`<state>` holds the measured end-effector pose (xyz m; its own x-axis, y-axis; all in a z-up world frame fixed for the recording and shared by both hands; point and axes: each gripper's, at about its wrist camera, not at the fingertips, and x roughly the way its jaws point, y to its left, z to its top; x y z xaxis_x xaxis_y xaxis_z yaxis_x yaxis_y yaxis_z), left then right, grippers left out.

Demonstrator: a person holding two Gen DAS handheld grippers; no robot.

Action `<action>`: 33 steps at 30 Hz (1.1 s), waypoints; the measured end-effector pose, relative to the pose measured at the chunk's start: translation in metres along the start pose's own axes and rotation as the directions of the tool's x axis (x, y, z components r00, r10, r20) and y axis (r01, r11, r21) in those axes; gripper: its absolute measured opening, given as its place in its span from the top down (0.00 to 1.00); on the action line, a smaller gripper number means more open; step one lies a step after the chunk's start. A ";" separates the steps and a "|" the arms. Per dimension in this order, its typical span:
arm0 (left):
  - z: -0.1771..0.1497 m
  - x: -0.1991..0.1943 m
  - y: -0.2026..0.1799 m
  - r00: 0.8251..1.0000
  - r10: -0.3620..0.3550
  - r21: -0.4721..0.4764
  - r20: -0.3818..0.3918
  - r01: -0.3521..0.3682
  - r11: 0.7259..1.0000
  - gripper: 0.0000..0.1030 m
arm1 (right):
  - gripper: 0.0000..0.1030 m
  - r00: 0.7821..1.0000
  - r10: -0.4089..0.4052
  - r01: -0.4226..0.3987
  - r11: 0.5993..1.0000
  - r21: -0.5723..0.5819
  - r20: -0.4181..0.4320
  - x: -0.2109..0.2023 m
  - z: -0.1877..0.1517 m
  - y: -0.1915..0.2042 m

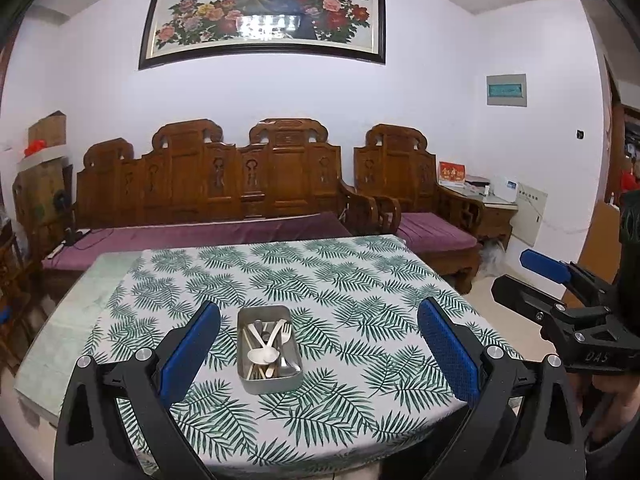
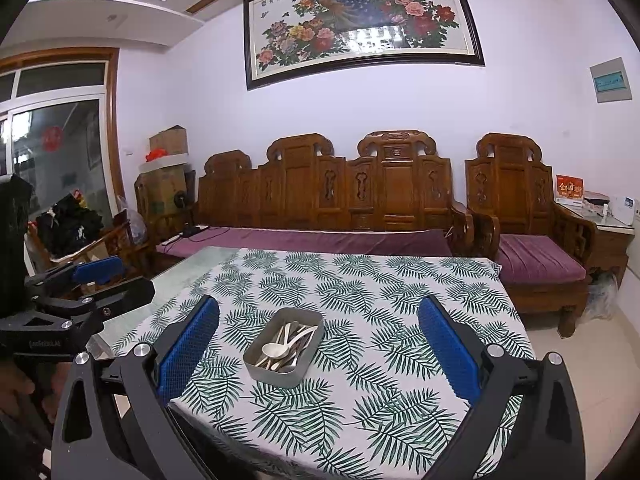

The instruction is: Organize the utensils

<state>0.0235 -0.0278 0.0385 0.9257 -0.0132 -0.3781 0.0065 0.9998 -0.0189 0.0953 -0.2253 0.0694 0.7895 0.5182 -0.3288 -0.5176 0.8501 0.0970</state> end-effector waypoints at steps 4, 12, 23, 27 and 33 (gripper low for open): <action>0.001 0.000 -0.001 1.000 0.002 -0.003 0.003 -0.002 1.000 0.08 | 0.03 1.000 0.001 -0.001 1.000 -0.001 0.000 0.000 0.000 0.000; 0.000 -0.001 -0.004 1.000 0.010 0.000 0.007 -0.010 1.000 0.08 | 0.03 1.000 0.002 -0.002 1.000 0.000 -0.001 0.000 0.001 0.001; 0.000 -0.001 -0.004 1.000 0.010 0.001 0.008 -0.010 1.000 0.08 | 0.03 1.000 0.000 0.000 1.000 0.000 -0.001 0.000 0.001 0.002; 0.001 -0.002 -0.004 1.000 0.011 0.000 0.013 -0.011 1.000 0.08 | 0.03 1.000 0.001 -0.001 1.000 -0.001 0.000 0.000 0.001 0.002; 0.002 -0.004 -0.003 1.000 0.010 -0.001 0.016 -0.010 1.000 0.08 | 0.03 1.000 0.001 -0.001 1.000 0.001 -0.001 0.000 0.000 0.002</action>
<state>0.0206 -0.0308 0.0414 0.9315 -0.0025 -0.3637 -0.0035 0.9999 -0.0158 0.0943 -0.2235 0.0697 0.7888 0.5187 -0.3298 -0.5179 0.8498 0.0978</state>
